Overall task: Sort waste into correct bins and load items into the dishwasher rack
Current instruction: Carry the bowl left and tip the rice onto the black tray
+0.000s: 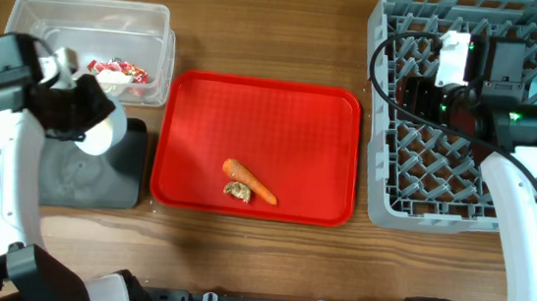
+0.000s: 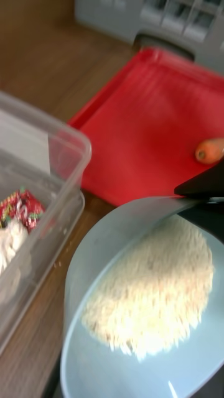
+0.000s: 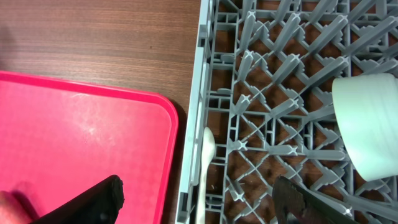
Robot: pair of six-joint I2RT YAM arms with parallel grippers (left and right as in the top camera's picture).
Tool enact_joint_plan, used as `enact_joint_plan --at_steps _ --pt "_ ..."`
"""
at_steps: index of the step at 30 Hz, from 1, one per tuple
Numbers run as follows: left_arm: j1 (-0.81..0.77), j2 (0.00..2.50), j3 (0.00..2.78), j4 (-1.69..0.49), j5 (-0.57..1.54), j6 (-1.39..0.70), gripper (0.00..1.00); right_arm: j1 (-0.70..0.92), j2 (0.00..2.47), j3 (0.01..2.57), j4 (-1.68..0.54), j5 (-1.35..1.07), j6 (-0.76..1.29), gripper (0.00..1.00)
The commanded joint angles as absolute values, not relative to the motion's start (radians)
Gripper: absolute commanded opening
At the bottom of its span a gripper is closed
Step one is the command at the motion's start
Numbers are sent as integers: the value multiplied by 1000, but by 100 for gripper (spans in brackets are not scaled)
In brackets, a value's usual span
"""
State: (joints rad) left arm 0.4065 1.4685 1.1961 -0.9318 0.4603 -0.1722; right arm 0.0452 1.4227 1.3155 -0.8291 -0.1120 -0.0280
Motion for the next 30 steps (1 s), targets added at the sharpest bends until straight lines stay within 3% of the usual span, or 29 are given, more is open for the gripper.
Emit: enact_joint_plan --at_steps 1,7,23,30 --pt "508 1484 1188 -932 715 -54 4 49 1419 1315 -824 -125 -26 79" --pt "614 1534 1141 -926 885 17 4 49 1419 1315 -824 -125 -27 79" --pt "766 1630 1014 -836 1052 23 4 49 1419 1315 -825 -124 -27 79" --pt "830 1678 994 -854 1219 19 4 49 1419 1315 -828 -102 -27 79"
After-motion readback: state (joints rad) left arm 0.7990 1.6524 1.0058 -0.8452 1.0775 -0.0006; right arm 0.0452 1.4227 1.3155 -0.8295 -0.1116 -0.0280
